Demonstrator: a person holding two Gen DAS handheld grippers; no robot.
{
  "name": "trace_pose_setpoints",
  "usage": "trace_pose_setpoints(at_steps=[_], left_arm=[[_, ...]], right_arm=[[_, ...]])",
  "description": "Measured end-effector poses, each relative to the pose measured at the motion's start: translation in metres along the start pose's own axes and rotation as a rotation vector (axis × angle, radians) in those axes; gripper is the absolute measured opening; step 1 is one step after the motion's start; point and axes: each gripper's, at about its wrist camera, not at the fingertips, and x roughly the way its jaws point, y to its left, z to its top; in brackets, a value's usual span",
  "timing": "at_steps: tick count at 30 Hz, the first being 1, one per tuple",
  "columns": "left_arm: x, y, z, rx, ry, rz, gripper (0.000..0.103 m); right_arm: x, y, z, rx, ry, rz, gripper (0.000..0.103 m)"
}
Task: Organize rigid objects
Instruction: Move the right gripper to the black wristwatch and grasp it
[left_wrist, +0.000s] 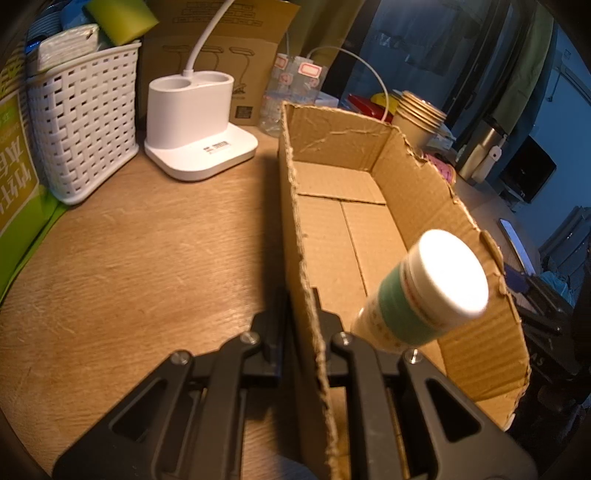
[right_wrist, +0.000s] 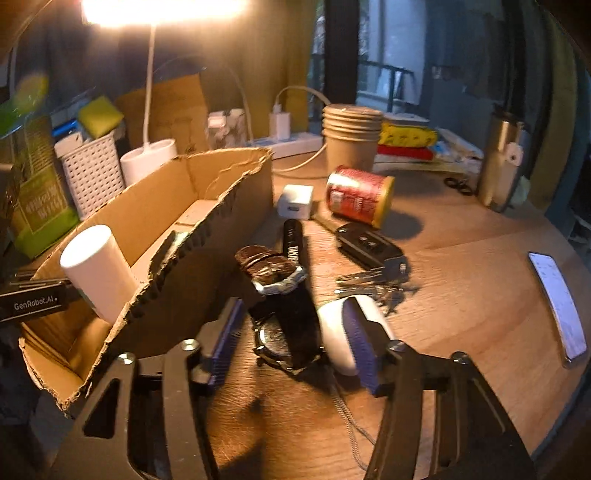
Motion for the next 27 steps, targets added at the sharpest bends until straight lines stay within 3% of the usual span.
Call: trace_pose_setpoints(at_steps=[6, 15, 20, 23, 27], left_arm=[[0.000, 0.000, 0.000, 0.000, 0.000, 0.000, 0.010], [0.000, 0.000, 0.000, 0.000, 0.000, 0.000, 0.011], [0.000, 0.000, -0.001, -0.001, -0.001, 0.000, 0.011], [0.000, -0.001, -0.001, 0.000, 0.000, 0.000, 0.011], [0.000, 0.000, -0.001, -0.001, -0.001, 0.000, 0.011]], right_arm=[[0.010, 0.004, 0.002, -0.021, 0.053, 0.034, 0.054], [0.030, 0.007, 0.004, -0.044, 0.147, 0.013, 0.054], [0.031, 0.005, 0.004, -0.032, 0.154, 0.013, 0.053], [0.029, 0.006, 0.003, -0.032, 0.148, 0.022, 0.045], [0.024, 0.009, 0.001, -0.046, 0.125, 0.010, 0.043]])
